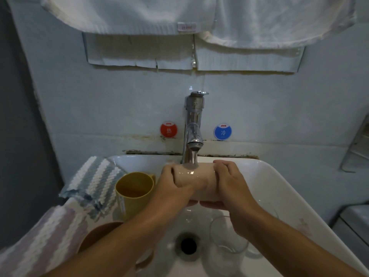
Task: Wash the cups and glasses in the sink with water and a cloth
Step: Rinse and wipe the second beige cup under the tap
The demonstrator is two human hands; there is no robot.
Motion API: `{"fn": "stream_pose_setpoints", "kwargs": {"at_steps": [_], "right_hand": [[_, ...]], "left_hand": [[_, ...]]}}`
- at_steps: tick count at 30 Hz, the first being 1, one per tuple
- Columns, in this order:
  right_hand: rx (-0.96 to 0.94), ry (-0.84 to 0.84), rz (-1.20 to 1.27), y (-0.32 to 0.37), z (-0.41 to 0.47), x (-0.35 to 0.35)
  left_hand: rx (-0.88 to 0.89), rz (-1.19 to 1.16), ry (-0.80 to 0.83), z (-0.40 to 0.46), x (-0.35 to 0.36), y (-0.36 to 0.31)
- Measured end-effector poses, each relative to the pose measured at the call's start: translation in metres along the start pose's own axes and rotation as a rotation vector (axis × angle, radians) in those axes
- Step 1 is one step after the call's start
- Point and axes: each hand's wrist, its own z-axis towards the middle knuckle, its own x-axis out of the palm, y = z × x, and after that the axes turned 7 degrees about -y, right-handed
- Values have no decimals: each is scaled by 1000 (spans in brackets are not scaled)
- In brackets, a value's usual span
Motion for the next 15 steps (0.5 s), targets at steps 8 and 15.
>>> {"fn": "stream_pose_setpoints", "kwargs": {"at_steps": [8, 15], "right_hand": [[31, 56, 7, 3, 0, -3], [11, 140, -15, -1, -4, -3]], "left_hand": [[-49, -155, 15, 1, 1, -1], [-70, -73, -3, 2, -2, 3]]}}
